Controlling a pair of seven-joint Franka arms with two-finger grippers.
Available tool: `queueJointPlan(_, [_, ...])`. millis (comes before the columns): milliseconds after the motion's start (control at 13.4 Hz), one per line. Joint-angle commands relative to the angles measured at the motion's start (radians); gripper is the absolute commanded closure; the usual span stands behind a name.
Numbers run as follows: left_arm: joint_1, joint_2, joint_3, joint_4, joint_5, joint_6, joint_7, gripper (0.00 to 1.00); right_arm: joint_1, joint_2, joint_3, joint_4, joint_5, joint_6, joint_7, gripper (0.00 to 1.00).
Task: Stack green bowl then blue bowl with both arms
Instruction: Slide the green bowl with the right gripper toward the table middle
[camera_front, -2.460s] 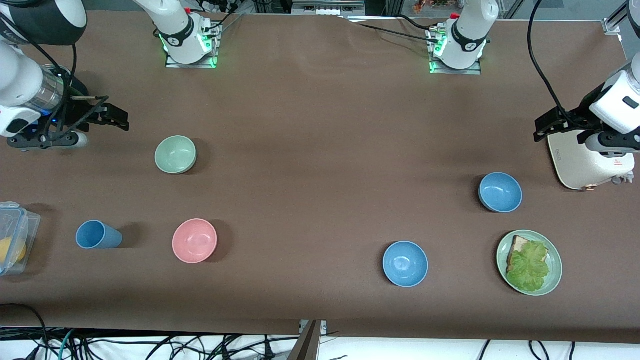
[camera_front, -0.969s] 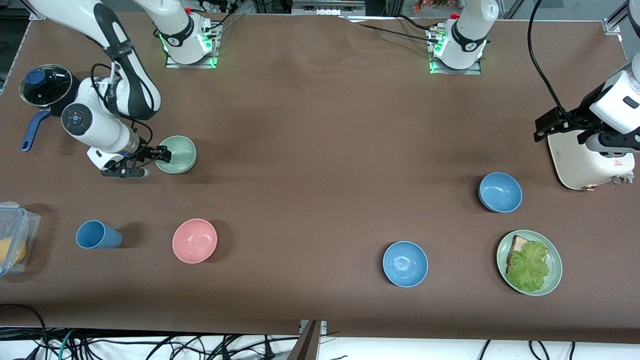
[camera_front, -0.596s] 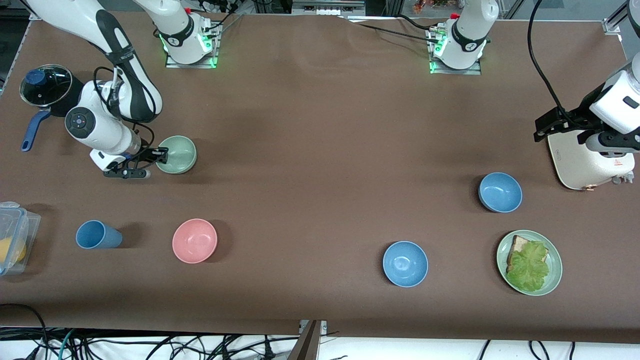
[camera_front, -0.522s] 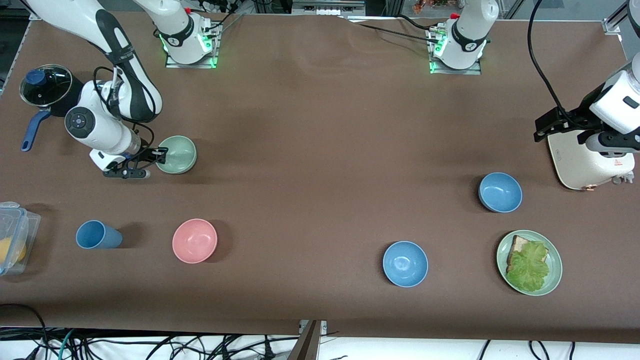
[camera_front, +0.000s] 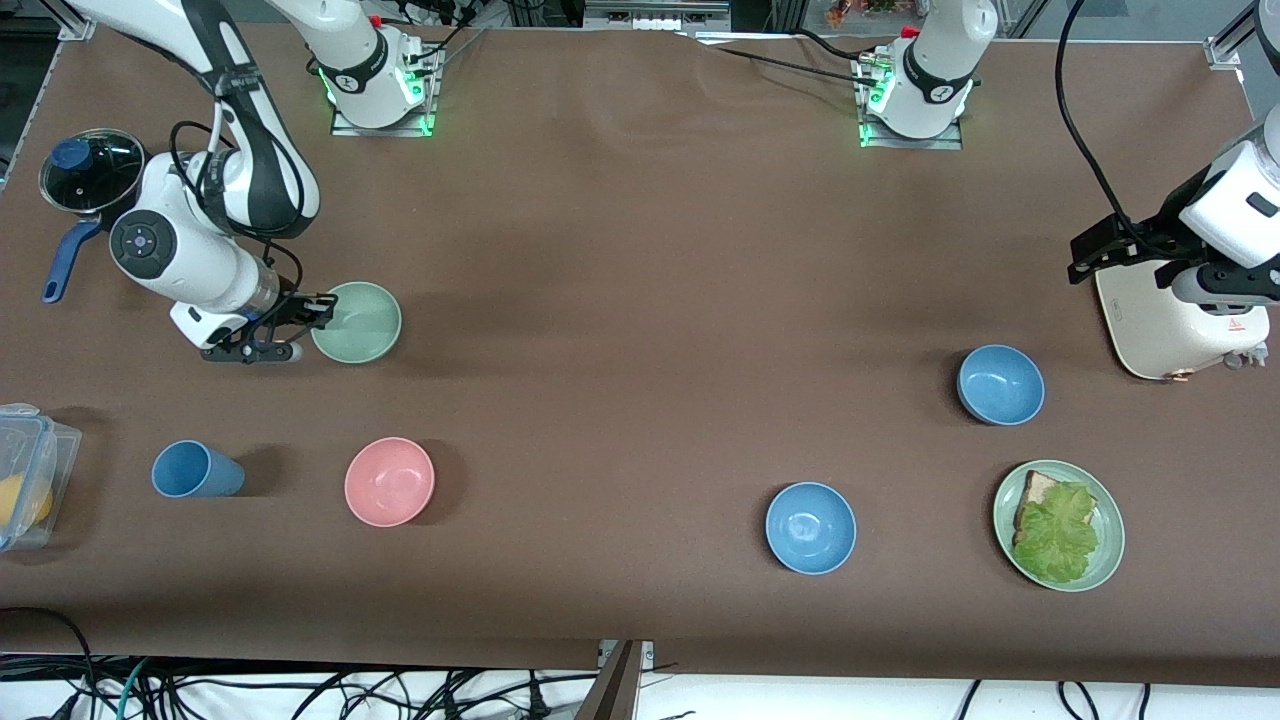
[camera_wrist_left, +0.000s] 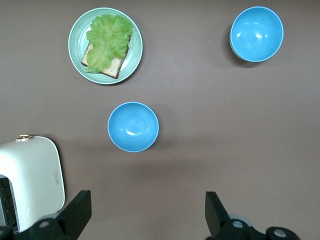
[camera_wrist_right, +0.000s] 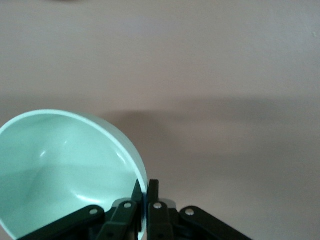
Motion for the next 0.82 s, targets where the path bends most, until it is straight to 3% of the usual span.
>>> queueJointPlan(0, [0.002,0.014,-0.002,0.031,0.0,-0.016,-0.006,0.0,0.026,0.025,0.092,0.144,0.009,-0.116,0.134,1.0])
queueJointPlan(149, [0.002,0.014,-0.002,0.031,0.0,-0.016,-0.006,0.0,0.11,0.068,0.132,0.204,0.027,-0.105,0.266,1.0])
queueJointPlan(298, [0.002,0.014,-0.002,0.031,0.0,-0.016,-0.006,0.0,0.241,0.154,0.134,0.288,0.09,-0.056,0.411,1.0])
queueJointPlan(596, [0.002,0.014,-0.002,0.031,-0.002,-0.016,-0.006,0.0,0.475,0.344,0.132,0.442,0.083,0.084,0.764,1.0])
queueJointPlan(745, [0.002,0.014,-0.002,0.031,-0.002,-0.016,-0.006,0.0,0.543,0.398,0.132,0.456,0.083,0.175,0.883,1.0])
